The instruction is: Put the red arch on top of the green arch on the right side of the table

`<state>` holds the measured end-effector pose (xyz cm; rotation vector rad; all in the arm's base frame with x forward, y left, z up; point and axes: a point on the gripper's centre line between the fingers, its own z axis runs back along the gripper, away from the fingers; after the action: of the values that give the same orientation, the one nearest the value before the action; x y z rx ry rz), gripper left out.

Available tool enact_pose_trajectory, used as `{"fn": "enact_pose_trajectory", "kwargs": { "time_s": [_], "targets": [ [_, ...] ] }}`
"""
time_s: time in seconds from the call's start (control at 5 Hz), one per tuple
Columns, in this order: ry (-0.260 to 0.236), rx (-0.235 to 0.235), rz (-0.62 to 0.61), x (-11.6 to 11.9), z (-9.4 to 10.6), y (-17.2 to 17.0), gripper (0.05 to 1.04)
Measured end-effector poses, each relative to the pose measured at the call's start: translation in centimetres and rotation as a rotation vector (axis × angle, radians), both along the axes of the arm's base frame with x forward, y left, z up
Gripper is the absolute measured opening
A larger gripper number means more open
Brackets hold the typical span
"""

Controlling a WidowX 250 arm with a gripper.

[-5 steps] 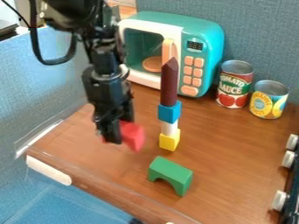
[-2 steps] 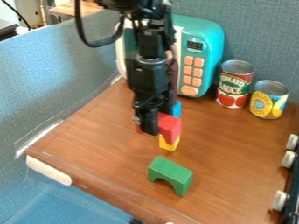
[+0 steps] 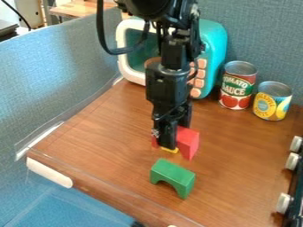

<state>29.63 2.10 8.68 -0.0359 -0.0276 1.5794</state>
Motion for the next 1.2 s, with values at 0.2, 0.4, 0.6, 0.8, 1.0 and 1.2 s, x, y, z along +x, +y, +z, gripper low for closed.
{"fn": "enact_pose_trajectory", "kwargs": {
  "time_s": [0.2, 0.4, 0.6, 0.8, 1.0, 1.2],
  "targets": [
    [0.004, -0.007, 0.025, -0.9, -0.5, -0.2, 0.591],
    [0.011, -0.016, 0.021, -1.5, -1.4, -0.4, 0.591],
    [0.01, -0.012, 0.021, -1.4, -1.6, -0.3, 0.591],
    [0.046, -0.006, 0.004, -1.4, -2.5, -0.2, 0.591],
    [0.046, -0.006, 0.001, -0.9, -2.6, -0.2, 0.591],
    [0.066, -0.007, 0.007, -0.8, -3.3, -0.2, 0.591]
  ]
}}
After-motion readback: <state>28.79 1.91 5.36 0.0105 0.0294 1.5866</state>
